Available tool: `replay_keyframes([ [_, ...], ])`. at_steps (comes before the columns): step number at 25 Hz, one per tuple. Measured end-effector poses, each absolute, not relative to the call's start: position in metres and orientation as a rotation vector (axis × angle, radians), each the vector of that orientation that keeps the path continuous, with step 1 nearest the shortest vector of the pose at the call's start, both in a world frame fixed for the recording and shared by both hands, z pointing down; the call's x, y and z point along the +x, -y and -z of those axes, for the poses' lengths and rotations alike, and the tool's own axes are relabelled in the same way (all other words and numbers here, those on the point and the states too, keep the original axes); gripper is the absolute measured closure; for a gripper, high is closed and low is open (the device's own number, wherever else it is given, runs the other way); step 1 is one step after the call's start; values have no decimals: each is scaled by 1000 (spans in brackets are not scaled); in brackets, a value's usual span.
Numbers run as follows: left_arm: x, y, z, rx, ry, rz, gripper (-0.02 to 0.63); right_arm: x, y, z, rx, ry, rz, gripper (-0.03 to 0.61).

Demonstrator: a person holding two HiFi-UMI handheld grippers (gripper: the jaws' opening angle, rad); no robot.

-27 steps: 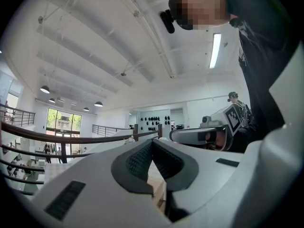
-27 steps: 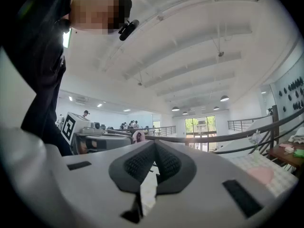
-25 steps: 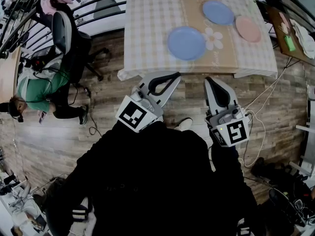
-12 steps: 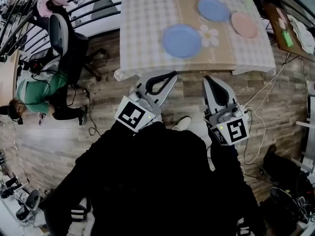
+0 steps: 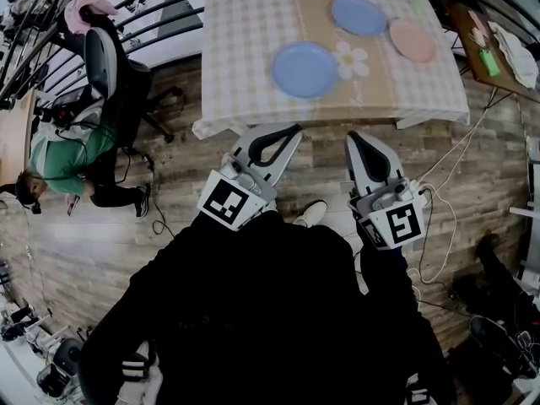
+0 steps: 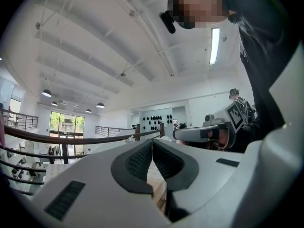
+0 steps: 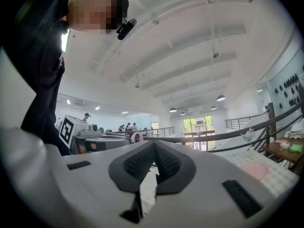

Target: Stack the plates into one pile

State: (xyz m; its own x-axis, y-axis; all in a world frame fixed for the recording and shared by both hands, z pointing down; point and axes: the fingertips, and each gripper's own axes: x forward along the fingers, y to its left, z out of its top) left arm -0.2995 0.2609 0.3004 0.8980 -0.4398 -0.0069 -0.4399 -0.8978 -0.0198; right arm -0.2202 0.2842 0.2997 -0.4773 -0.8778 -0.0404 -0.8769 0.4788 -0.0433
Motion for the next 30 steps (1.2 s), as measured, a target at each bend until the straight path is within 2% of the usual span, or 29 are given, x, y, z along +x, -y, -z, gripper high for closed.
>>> replay_keyframes([
  [30,-210,-309,-297,-3013,-715,7,592,-151,-329,-296,-1498,-2687,-49,572],
])
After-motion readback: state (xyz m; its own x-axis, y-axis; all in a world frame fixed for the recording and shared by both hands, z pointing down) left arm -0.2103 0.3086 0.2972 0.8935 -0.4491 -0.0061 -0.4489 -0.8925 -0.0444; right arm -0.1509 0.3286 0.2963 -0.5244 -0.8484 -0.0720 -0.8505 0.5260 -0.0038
